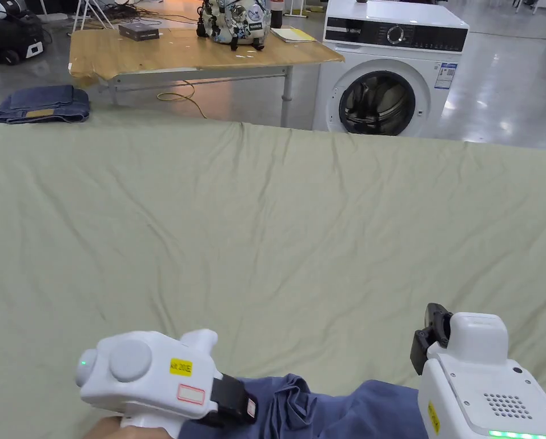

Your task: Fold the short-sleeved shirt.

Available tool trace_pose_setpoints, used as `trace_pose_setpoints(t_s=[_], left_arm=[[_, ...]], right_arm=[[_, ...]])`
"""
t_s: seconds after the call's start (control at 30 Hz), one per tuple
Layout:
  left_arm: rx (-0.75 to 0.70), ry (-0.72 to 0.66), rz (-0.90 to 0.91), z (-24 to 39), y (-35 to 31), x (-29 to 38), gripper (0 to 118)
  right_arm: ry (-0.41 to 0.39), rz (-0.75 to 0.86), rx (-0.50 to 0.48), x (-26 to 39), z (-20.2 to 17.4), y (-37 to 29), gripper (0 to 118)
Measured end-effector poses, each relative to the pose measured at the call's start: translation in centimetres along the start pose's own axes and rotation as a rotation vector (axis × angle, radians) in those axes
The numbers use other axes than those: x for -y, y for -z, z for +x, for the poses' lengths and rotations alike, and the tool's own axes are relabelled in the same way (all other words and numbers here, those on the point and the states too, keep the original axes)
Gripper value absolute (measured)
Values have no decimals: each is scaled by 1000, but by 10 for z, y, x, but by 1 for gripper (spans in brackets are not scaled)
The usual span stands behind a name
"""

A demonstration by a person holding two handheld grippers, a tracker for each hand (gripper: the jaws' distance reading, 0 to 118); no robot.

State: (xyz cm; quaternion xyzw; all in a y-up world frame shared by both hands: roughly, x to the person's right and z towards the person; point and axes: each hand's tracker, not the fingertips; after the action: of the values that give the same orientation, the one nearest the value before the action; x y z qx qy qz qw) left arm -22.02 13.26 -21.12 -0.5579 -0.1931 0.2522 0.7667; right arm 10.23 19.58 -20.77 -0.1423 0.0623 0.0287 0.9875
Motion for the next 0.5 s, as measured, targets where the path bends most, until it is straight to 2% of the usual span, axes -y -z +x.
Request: trace_pose_setpoints(t_s=[0.1,0.27,0.43,0.5], left_arm=[[15,38,-36,9,26,6,10],[171,35,18,17,37,8,10],[133,48,0,17,61,11,9],[176,11,4,12,66,12,9]], right_arm=[[-3,-5,2,2,1,0,0],[-2,-8,5,3,3,-3,0],[-5,-10,7,5,4,-2,0],[-2,-11,4,5,4,-1,0]])
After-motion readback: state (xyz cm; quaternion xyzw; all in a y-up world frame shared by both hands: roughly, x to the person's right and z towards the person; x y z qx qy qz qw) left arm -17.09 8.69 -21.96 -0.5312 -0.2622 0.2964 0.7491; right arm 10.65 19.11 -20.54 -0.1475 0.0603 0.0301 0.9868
